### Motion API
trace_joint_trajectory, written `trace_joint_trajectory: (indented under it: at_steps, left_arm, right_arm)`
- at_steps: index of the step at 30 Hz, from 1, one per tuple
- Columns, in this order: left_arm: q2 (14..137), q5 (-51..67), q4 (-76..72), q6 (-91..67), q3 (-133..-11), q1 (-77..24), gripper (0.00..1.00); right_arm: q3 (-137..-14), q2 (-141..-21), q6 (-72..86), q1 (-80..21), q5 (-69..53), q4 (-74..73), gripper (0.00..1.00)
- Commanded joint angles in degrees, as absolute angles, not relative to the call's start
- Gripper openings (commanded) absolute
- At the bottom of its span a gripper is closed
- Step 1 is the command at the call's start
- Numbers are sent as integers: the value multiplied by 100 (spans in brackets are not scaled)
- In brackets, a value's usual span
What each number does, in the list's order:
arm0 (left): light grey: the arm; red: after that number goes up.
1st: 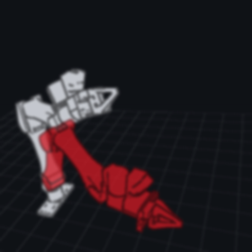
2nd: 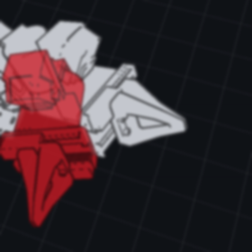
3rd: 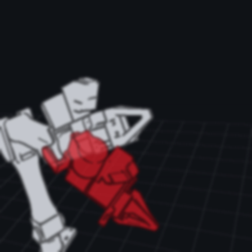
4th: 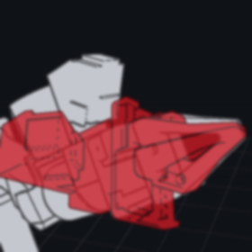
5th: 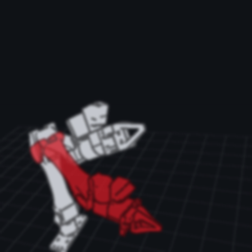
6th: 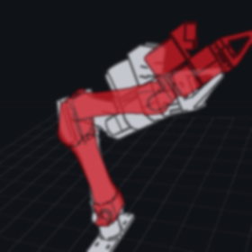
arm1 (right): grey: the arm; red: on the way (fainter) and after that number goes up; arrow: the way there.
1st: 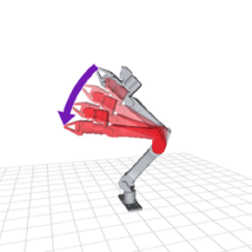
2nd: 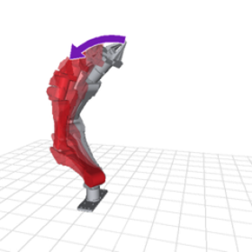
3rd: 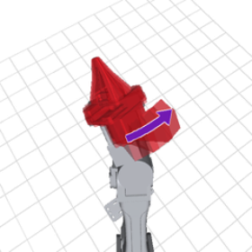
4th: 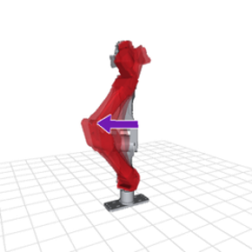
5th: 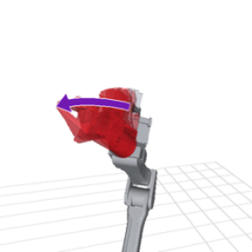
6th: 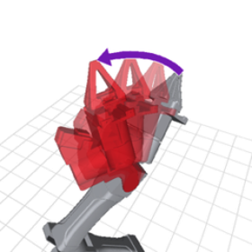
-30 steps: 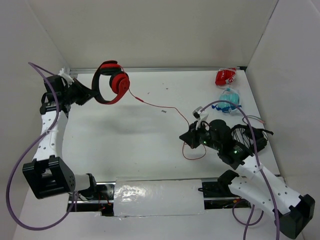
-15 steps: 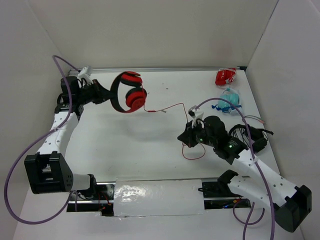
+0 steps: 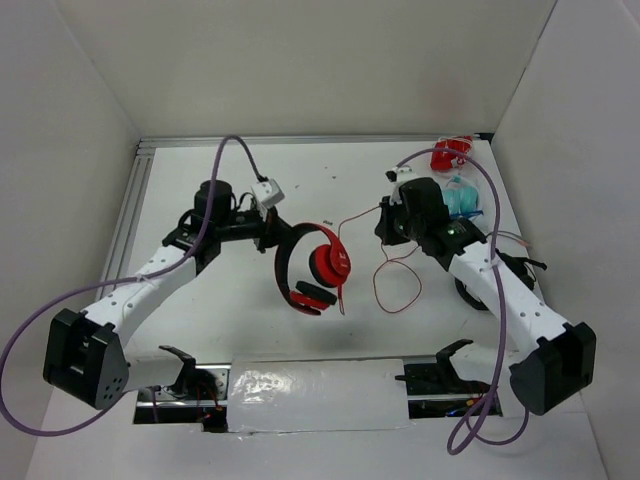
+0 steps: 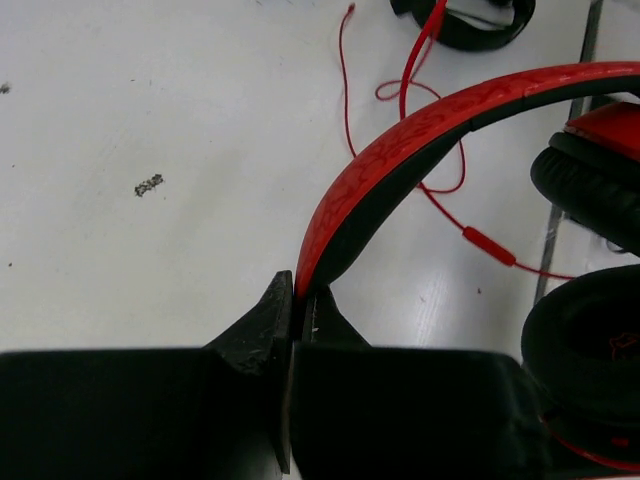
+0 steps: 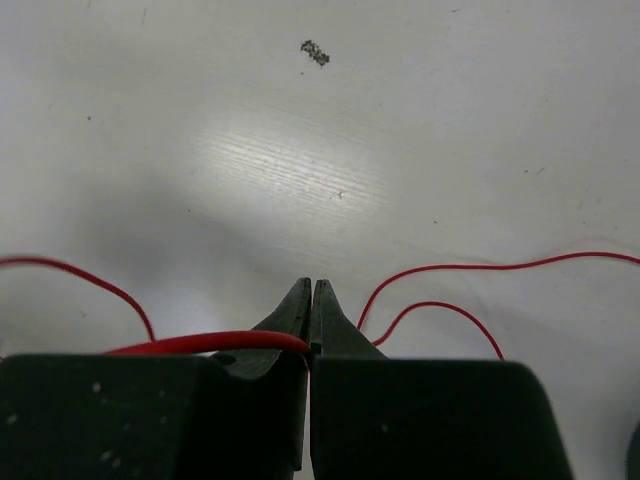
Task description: Wrap the headphones
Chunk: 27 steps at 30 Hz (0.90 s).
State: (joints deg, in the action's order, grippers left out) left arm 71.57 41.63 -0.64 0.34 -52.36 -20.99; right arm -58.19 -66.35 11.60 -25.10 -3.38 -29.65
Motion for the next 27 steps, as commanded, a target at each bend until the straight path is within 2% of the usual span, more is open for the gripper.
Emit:
trace_joint_trajectory:
  at_steps: [1, 6, 12, 18, 27]
  left_arm:
    - [7153, 3517, -352, 755, -5282, -2530, 0]
    - [7593, 2367, -220, 844, -5422, -3285, 0]
    - [8365, 768, 313, 125, -6072, -3665, 0]
    - [9454, -693, 1912, -1956, -7425, -3367, 0]
    - [10256, -1573, 3664, -3778, -9024, -2690, 0]
  right_arm:
    - [-6686, -6837, 740, -2487, -404, -3409, 0]
    - [-7583, -7425, 624, -2645, -150, -3893, 0]
    - [-7875, -7647, 764, -3172, 658, -4210, 0]
    - [-7717, -7322, 1054, -3928, 1386, -4280, 0]
    - [-7076, -7013, 1485, -5211, 1952, -4184, 0]
